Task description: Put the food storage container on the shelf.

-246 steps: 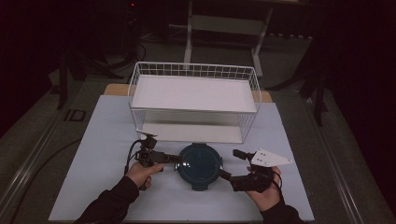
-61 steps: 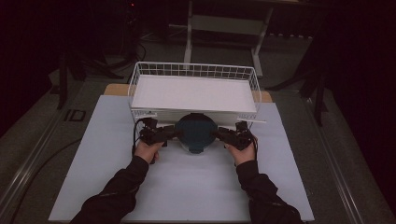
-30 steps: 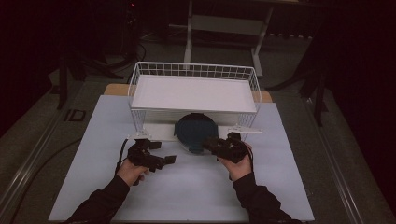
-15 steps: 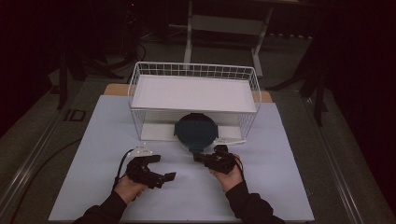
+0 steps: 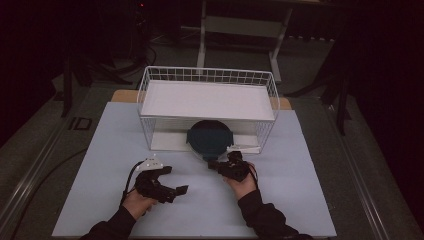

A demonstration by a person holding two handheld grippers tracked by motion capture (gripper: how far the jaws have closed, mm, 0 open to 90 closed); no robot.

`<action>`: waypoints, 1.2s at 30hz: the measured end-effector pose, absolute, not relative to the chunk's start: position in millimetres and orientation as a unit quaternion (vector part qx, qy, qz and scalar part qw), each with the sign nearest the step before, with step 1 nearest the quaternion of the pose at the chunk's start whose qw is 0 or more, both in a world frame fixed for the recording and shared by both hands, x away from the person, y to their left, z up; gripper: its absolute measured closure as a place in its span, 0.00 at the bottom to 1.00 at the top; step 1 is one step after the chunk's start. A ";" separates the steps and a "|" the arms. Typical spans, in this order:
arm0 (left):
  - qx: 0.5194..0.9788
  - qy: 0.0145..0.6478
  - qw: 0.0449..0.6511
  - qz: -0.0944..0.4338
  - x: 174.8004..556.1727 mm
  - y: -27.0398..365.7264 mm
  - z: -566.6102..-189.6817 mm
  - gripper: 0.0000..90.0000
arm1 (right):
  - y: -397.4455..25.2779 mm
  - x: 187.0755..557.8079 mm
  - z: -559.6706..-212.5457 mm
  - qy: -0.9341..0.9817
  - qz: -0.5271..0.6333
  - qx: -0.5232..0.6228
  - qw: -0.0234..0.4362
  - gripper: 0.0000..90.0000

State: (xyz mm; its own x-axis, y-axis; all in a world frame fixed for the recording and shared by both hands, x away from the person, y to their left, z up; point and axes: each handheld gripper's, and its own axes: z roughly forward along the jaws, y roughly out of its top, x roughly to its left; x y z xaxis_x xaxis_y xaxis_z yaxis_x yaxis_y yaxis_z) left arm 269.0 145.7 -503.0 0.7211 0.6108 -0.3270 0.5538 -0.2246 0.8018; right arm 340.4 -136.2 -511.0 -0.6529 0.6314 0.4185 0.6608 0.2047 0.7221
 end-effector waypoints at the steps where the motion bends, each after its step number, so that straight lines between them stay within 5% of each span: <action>1: 0.782 0.372 0.499 0.029 269.0 145.7 -503.0 0.00 | -136.2 340.4 -511.0 -0.776 -0.474 -0.416 0.016 1.00; 33: 0.783 0.362 0.505 0.028 267.1 144.4 -504.0 0.00 | -127.3 384.7 -510.4 -0.764 -0.475 -0.435 -0.014 1.00; 36: 0.783 0.360 0.507 0.029 266.0 144.7 -502.6 0.00 | -126.0 375.5 -509.2 -0.772 -0.476 -0.422 -0.012 0.92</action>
State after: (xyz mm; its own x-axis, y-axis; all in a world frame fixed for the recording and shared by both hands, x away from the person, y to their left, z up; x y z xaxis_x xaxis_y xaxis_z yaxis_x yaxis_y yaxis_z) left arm 266.0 144.7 -502.6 0.7395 0.5928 -0.3190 0.5334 -0.2269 0.8149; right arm 375.5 -126.0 -509.2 -0.6441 0.6621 0.3830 0.6391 0.1907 0.7451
